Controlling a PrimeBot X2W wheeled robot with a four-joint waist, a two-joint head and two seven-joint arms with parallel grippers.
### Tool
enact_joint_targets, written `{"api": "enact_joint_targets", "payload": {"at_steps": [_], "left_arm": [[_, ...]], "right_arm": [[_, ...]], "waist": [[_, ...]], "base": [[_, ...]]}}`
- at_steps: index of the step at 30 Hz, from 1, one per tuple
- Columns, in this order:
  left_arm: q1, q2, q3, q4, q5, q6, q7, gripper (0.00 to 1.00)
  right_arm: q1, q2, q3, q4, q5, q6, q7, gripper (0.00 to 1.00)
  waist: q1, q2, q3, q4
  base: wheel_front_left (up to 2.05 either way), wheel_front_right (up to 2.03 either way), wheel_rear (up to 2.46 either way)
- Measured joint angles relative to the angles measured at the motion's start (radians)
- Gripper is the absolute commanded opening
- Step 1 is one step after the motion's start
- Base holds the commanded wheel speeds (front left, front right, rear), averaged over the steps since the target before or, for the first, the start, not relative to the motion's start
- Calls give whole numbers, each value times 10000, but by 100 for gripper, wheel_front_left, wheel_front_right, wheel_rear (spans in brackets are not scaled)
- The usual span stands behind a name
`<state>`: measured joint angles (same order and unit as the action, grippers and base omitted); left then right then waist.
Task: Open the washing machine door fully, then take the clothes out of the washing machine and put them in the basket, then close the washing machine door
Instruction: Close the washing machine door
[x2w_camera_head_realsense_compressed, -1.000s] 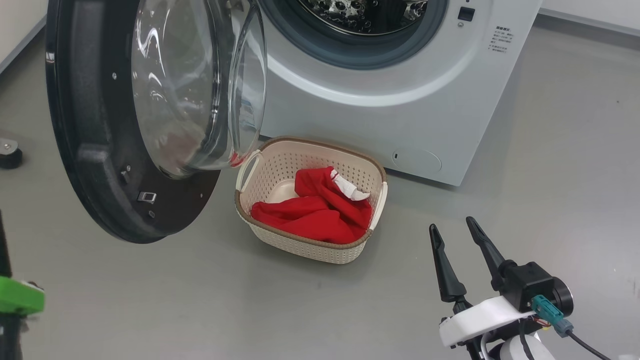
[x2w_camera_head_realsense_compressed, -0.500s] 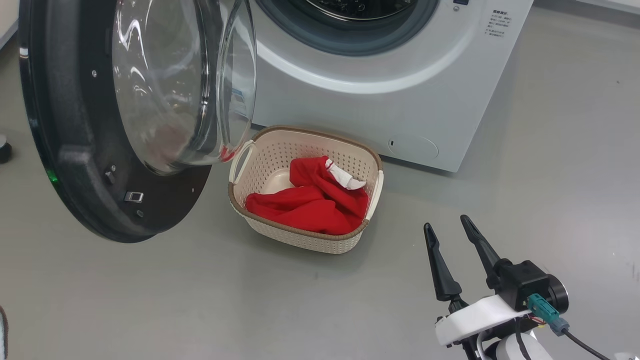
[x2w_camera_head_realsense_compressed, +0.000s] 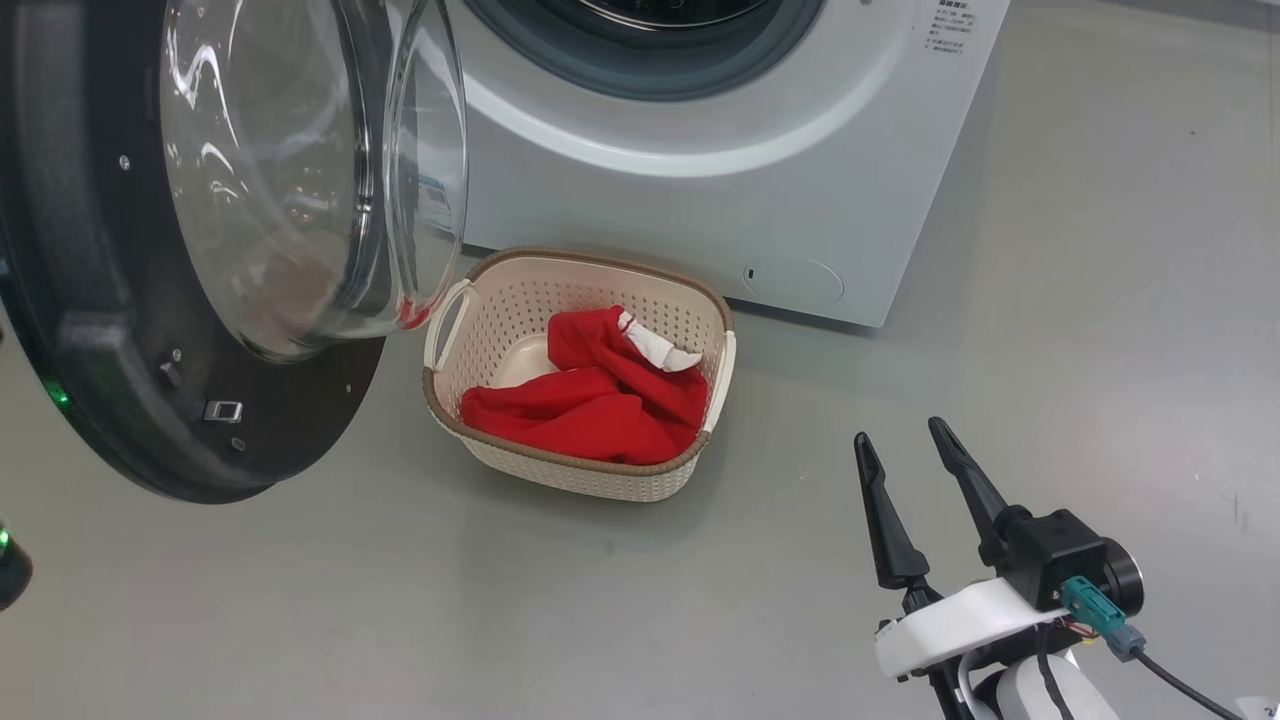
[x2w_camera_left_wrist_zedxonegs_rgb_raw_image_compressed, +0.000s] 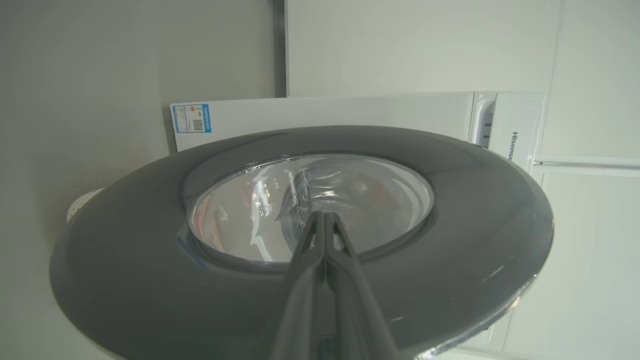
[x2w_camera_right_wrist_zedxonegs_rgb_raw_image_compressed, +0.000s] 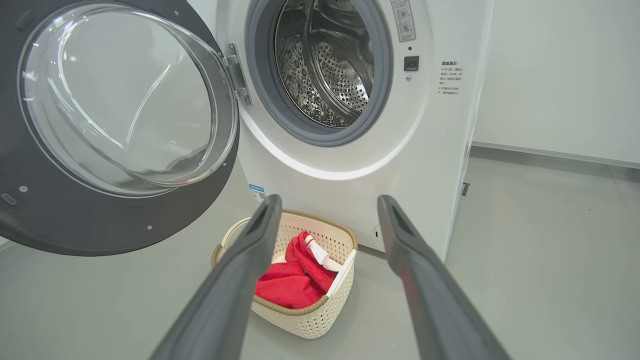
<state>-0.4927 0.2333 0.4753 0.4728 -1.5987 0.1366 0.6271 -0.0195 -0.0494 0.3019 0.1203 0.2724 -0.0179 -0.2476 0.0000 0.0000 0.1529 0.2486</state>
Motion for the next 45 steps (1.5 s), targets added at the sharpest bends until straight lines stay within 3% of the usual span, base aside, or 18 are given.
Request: {"api": "enact_joint_targets", "payload": {"at_steps": [12, 23, 36, 45], "left_arm": [[162, 92, -782, -247, -198, -8, 1810, 0], [720, -566, -1505, -894, -663, -10, 2968, 0], [1166, -1588, -1829, -1367, -821, -10, 3030, 0], [1186, -1703, -1814, -1534, -1070, -8, 2602, 0]], "right_arm": [[-38, 4, -98, 0, 4, -12, 0, 100], [-38, 4, -79, 4, 123, -19, 0, 100], [-49, 4, 136, 2, 324, -25, 0, 100], [-132, 4, 171, -13, 414, -119, 0, 100]], "waist": [[0, 0, -97, -196], [0, 0, -185, -381], [0, 0, -214, -1086], [0, 0, -175, -1990]], "base": [[0, 0, 0], [0, 0, 0], [0, 0, 0], [0, 0, 0]]}}
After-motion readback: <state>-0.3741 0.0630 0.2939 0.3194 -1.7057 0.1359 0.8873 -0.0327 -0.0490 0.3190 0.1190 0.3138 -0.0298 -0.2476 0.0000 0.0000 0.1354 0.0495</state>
